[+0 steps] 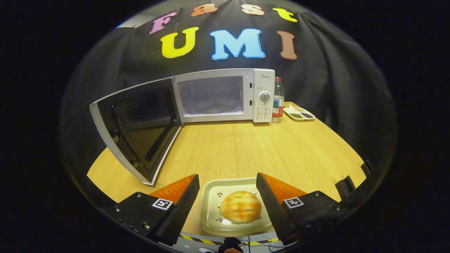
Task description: Open the microwave, put the food inside, and close the microwave door.
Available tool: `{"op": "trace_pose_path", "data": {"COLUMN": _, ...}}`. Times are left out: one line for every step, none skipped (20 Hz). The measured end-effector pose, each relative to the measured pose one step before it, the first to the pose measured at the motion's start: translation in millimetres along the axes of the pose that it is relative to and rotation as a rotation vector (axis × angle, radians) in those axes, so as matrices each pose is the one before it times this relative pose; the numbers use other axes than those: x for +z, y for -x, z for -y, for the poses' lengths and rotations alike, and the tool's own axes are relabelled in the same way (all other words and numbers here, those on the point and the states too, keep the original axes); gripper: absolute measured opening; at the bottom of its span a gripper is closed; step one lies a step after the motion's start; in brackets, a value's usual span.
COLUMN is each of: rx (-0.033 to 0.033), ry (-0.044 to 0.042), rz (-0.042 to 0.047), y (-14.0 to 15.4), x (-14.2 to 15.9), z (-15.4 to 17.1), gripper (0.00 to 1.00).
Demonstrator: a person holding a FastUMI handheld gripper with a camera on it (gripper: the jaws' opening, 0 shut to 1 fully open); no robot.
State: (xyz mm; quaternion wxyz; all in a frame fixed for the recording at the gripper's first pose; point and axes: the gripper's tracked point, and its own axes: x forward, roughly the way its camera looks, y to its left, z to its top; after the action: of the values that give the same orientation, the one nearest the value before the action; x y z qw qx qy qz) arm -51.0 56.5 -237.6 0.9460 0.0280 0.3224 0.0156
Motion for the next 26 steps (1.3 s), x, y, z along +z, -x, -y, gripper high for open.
{"op": "trace_pose_path", "data": {"rx": -0.01291, "ry": -0.00411, "rz": -0.02694, "y": -4.86, "x": -8.33, "z": 4.07, "gripper": 0.99}}
{"op": "trace_pose_path", "data": {"rx": -0.01340, "ry": -0.00533, "rz": -0.02346, "y": -3.61, "x": -6.49, "z": 4.05, "gripper": 0.99}}
{"op": "trace_pose_path", "data": {"rx": -0.00622, "ry": -0.00564, "rz": -0.01904, "y": -3.11, "x": -6.94, "z": 2.60, "gripper": 0.99}}
{"op": "trace_pose_path", "data": {"rx": -0.00184, "ry": -0.00333, "rz": -0.02054, "y": -2.12, "x": -5.93, "z": 0.98, "gripper": 0.99}}
{"op": "trace_pose_path", "data": {"rx": 0.00237, "ry": -0.00166, "rz": -0.02357, "y": -3.69, "x": -6.48, "z": -0.85, "gripper": 0.99}}
{"op": "trace_pose_path", "data": {"rx": 0.00237, "ry": 0.00212, "rz": -0.02091, "y": -3.70, "x": -4.84, "z": 0.26, "gripper": 0.99}}
{"op": "trace_pose_path", "data": {"rx": 0.00411, "ry": 0.00562, "rz": -0.02144, "y": -1.89, "x": -6.00, "z": 0.16, "gripper": 0.99}}
{"op": "trace_pose_path", "data": {"rx": -0.00413, "ry": 0.01235, "rz": -0.00854, "y": -1.02, "x": -2.28, "z": 0.76, "gripper": 0.99}}
{"op": "trace_pose_path", "data": {"rx": -0.00095, "ry": 0.01099, "rz": -0.01098, "y": -3.06, "x": -3.77, "z": 0.64, "gripper": 0.99}}
{"op": "trace_pose_path", "data": {"rx": -0.00666, "ry": 0.01002, "rz": -0.01074, "y": -1.31, "x": -1.70, "z": 1.40, "gripper": 0.99}}
{"op": "trace_pose_path", "data": {"rx": -0.00600, "ry": 0.00710, "rz": -0.01368, "y": -1.00, "x": -3.10, "z": 2.10, "gripper": 0.98}}
{"op": "trace_pose_path", "data": {"rx": 0.00304, "ry": -0.00095, "rz": -0.00812, "y": 0.10, "x": -1.62, "z": 0.25, "gripper": 0.94}}
{"op": "trace_pose_path", "data": {"rx": 0.00194, "ry": -0.00057, "rz": -0.00422, "y": -0.93, "x": -1.00, "z": -0.14, "gripper": 0.93}}
{"op": "trace_pose_path", "data": {"rx": 0.00150, "ry": -0.00054, "rz": -0.00742, "y": -0.17, "x": -0.82, "z": -0.18, "gripper": 0.92}}
{"op": "trace_pose_path", "data": {"rx": 0.00146, "ry": 0.00086, "rz": -0.01074, "y": -0.99, "x": -2.22, "z": 0.25, "gripper": 0.92}}
{"op": "trace_pose_path", "data": {"rx": 0.00123, "ry": 0.00215, "rz": -0.01100, "y": -0.38, "x": -1.69, "z": -0.16, "gripper": 0.92}}
{"op": "trace_pose_path", "data": {"rx": 0.00097, "ry": 0.00603, "rz": -0.00816, "y": -0.06, "x": -2.28, "z": -0.16, "gripper": 0.92}}
{"op": "trace_pose_path", "data": {"rx": 0.00052, "ry": 0.00787, "rz": -0.00786, "y": -0.78, "x": -1.58, "z": -0.16, "gripper": 0.92}}
{"op": "trace_pose_path", "data": {"rx": 0.00096, "ry": 0.00632, "rz": -0.00391, "y": -0.67, "x": -1.25, "z": 0.01, "gripper": 0.92}}
{"op": "trace_pose_path", "data": {"rx": 0.00235, "ry": 0.00429, "rz": -0.00106, "y": 0.26, "x": 1.31, "z": 0.37, "gripper": 0.92}}
{"op": "trace_pose_path", "data": {"rx": 0.00525, "ry": -0.00275, "rz": -0.00627, "y": -0.40, "x": -0.99, "z": -0.30, "gripper": 0.91}}
{"op": "trace_pose_path", "data": {"rx": 0.00936, "ry": -0.00982, "rz": -0.00246, "y": 0.54, "x": 1.41, "z": -0.34, "gripper": 0.84}}
{"op": "trace_pose_path", "data": {"rx": 0.01600, "ry": -0.02044, "rz": -0.00003, "y": 0.76, "x": 1.62, "z": -0.81, "gripper": 0.84}}
{"op": "trace_pose_path", "data": {"rx": 0.01788, "ry": -0.02314, "rz": 0.00638, "y": 0.95, "x": 4.19, "z": -1.89, "gripper": 0.78}}
{"op": "trace_pose_path", "data": {"rx": 0.00971, "ry": -0.01944, "rz": 0.00778, "y": 1.75, "x": 5.47, "z": -0.18, "gripper": 0.78}}
{"op": "trace_pose_path", "data": {"rx": 0.01047, "ry": -0.02420, "rz": 0.02765, "y": 2.17, "x": 10.75, "z": -0.16, "gripper": 0.78}}
